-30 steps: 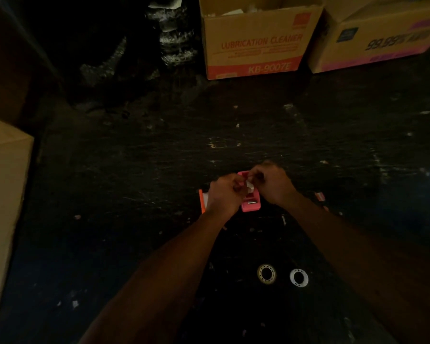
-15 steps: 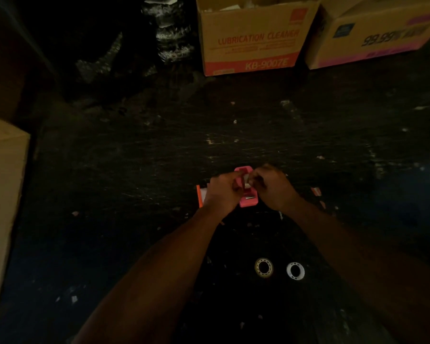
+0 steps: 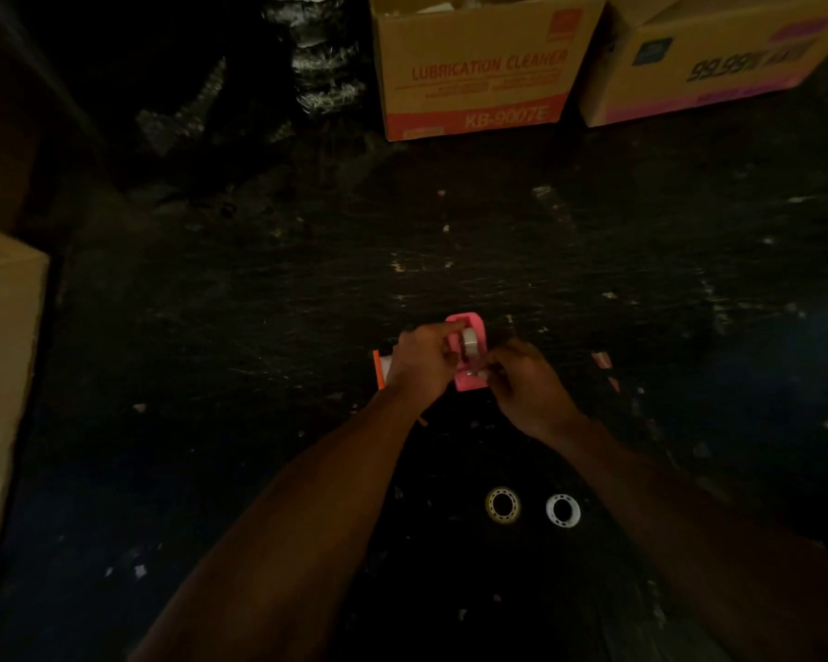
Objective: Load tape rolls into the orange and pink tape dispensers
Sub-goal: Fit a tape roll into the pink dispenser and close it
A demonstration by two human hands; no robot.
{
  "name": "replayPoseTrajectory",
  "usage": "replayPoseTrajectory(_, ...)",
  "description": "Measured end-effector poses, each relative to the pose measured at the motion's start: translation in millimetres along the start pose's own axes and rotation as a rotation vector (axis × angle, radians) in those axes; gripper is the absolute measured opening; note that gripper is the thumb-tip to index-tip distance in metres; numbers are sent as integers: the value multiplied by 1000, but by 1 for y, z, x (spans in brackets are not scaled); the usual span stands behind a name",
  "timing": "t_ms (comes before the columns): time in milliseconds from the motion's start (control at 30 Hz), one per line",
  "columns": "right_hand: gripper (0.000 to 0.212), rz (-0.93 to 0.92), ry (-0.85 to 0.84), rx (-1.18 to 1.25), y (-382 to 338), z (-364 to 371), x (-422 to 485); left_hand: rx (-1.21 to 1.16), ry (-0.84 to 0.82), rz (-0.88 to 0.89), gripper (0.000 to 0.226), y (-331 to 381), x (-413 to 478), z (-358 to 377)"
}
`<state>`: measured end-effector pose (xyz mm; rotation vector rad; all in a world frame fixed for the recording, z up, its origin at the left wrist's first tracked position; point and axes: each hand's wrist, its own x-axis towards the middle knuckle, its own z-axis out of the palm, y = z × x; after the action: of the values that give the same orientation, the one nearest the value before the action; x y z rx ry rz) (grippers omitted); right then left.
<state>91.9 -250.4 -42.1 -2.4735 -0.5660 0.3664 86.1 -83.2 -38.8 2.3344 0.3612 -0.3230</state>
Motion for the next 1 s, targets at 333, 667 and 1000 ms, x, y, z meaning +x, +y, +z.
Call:
replayPoseTrajectory(333,16,-20,119,-143,6,20,-14,-23,22,1,49,-4,1,2)
replayPoseTrajectory(667,13,12,146,-155,19,26,-30,-28,70,70,62,-7,-7,8)
replayPoseTrajectory(1000,26,603,-26,621,8,0,29,-183,36,-97,62,-3,-14,9)
